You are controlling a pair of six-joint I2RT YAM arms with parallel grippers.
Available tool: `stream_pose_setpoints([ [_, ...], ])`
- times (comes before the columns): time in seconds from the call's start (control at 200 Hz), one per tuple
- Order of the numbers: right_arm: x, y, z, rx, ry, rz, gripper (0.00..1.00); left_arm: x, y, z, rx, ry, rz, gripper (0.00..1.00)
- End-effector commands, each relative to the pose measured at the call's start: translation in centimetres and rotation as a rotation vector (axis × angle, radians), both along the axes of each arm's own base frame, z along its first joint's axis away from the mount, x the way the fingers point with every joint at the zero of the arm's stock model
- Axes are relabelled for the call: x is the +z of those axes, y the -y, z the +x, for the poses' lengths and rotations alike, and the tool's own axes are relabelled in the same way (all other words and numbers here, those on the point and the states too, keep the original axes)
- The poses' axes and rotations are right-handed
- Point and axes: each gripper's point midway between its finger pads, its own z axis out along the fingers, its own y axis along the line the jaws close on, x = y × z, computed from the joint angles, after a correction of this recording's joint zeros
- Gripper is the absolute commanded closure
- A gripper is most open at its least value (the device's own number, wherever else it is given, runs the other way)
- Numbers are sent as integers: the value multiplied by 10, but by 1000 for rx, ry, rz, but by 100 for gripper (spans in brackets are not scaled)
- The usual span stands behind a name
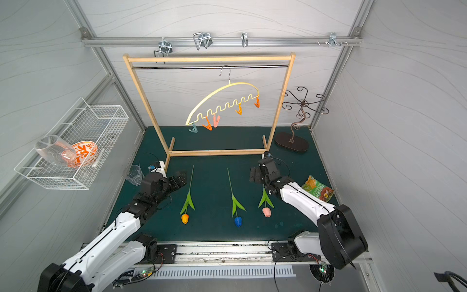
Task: Dry the flowers on a clothes hanger
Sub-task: Pick up the flower at the center of the board.
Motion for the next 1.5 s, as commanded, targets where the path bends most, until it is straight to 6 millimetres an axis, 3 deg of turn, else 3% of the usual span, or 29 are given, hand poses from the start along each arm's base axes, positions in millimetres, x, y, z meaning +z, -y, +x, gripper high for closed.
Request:
stream_pose_setpoints([
  [0.0, 5, 10, 6, -63, 30, 15, 1, -21, -37, -11, 279, -15, -96, 0],
  [0.115, 10, 12, 4, -51, 69, 15, 1, -41, -43, -17, 366, 50, -254, 0],
  [0.19, 5, 9, -1, -20, 90, 37, 1, -38, -41, -18, 341, 108, -287, 1],
  [0.275, -7, 12, -6, -38, 74, 73, 13, -31, -41, -20, 313, 130, -244, 1],
  [0.325, -10, 7, -9, -7, 37, 116, 15, -26, -40, -20, 285, 146, -213, 1],
  [0.585, -10, -62, -26, 354, -15, 262, 13, -10, -21, -15, 137, 198, -153, 1],
  [0.745, -33, -107, -53, 498, -107, 98, 32, -16, -7, -6, 80, 159, -171, 1],
  [0.865, -53, -128, -63, 509, -179, -74, 40, -15, 10, 1, 9, 113, -197, 2],
  [0.995, -74, -135, -64, 476, -235, -184, 58, -18, 11, 4, 18, 96, -204, 1],
  [1.05, -81, -139, -64, 476, -255, -200, 60, -18, 10, 5, 21, 101, -209, 1],
  [1.495, -100, -143, -71, 486, -256, -262, 62, -10, 15, 4, -7, 122, -232, 1],
])
